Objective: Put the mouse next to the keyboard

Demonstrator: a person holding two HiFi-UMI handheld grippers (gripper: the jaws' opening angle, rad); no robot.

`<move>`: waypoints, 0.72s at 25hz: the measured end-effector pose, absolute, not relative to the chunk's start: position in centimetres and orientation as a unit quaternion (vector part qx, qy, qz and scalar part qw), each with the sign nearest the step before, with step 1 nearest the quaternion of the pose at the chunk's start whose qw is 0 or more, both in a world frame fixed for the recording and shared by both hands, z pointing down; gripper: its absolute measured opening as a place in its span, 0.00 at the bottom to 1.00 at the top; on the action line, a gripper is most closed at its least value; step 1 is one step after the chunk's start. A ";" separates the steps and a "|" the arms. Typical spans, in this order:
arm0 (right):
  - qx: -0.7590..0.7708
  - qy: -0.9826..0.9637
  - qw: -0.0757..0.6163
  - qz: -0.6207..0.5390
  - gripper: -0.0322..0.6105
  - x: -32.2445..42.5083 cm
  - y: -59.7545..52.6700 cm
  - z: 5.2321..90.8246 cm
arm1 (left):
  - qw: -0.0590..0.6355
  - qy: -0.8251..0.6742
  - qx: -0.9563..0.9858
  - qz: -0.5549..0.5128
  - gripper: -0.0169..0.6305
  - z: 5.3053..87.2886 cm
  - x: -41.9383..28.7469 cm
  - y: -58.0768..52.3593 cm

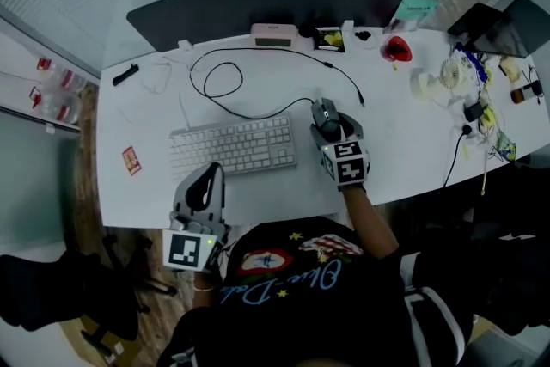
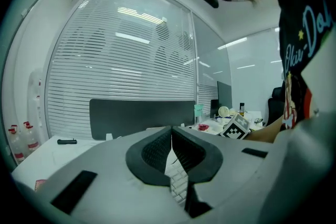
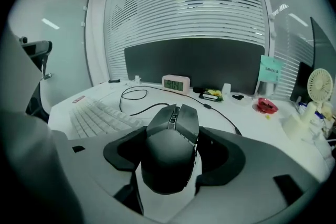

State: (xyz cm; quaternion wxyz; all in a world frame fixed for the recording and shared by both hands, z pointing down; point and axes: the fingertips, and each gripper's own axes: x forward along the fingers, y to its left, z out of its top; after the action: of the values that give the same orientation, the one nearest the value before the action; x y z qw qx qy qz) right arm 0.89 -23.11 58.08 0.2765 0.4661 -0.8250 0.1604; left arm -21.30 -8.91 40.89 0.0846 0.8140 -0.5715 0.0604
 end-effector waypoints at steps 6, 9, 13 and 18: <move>0.483 -0.809 0.281 0.180 0.48 2.1 -20.7 59.0 | 0.076 -0.545 0.833 0.055 0.03 40.5 -20.3 -9.4; 0.487 -0.803 0.286 0.191 0.48 2.3 -19.9 59.6 | 0.077 -0.538 0.838 0.054 0.03 40.5 -20.0 -9.3; 0.484 -0.796 0.295 0.212 0.48 2.1 -19.1 61.0 | 0.080 -0.535 0.839 0.059 0.03 40.9 -20.2 -8.9; 0.481 -0.789 0.305 0.230 0.48 1.9 -18.6 62.5 | 0.078 -0.539 0.836 0.062 0.03 40.9 -20.6 -8.5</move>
State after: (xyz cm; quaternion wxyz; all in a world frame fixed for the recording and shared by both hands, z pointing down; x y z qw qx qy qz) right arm 1.89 -18.60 62.52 0.3048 0.4813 -0.7890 0.2303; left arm -20.64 -8.49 40.86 0.0782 0.8361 -0.5395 0.0616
